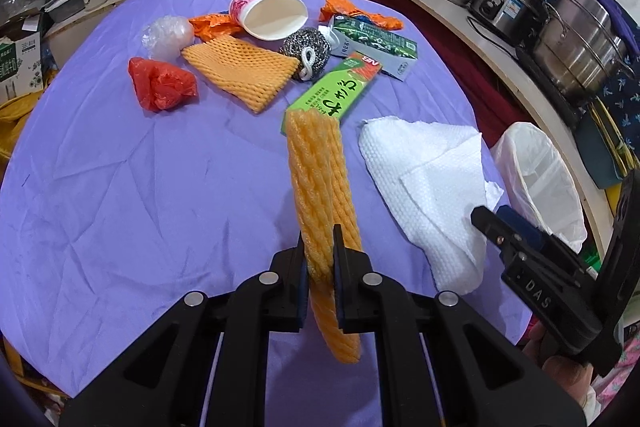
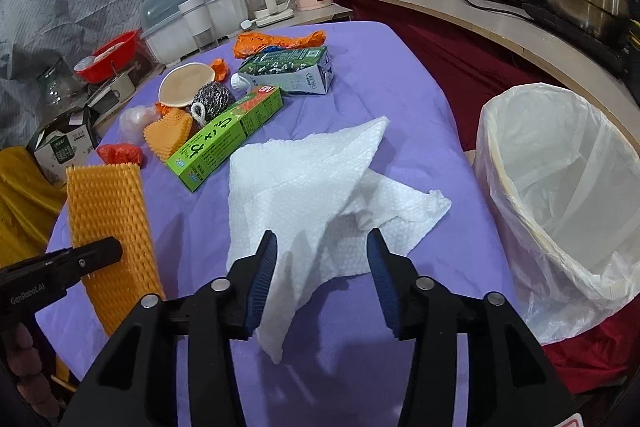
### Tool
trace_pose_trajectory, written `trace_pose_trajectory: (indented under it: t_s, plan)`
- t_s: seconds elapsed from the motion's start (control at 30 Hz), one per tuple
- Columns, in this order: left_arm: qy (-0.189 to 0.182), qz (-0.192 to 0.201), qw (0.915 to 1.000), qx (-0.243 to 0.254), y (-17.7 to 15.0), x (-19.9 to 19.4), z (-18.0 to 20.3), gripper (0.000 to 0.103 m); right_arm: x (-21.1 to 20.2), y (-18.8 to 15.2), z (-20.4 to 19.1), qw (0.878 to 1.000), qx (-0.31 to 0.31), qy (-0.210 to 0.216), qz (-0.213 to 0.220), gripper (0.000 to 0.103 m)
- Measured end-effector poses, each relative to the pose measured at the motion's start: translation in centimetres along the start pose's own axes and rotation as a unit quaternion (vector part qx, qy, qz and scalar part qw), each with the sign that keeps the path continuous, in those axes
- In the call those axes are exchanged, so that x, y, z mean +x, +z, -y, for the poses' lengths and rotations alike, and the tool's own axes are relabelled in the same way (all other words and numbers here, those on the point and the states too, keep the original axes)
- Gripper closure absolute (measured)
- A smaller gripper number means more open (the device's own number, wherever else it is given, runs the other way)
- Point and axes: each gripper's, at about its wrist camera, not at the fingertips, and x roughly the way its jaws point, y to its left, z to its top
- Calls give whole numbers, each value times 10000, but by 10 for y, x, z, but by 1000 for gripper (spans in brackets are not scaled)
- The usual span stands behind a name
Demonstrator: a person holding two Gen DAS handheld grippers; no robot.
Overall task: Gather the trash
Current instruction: 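Carry the mesh sleeve and paper towel to the bin and release both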
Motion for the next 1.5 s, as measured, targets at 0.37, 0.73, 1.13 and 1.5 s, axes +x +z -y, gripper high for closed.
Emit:
trace_pose_trajectory:
  t_s: [0.37, 0.73, 1.13, 1.5]
  plan:
    - [73, 33, 10000, 4, 0, -1, 1, 94, 43, 39, 28, 9987, 446, 196, -127, 54]
    - [126, 51, 9999, -15, 4, -2, 0, 94, 36, 56, 1, 9979, 134, 631, 22, 99]
    - [28, 451, 9989, 139, 14, -34, 11, 94, -74, 101, -7, 9877, 5, 868, 1303, 100]
    - [-283, 877, 9941, 569, 41, -61, 55, 94, -131, 126, 51, 9807, 327, 463, 1872, 100]
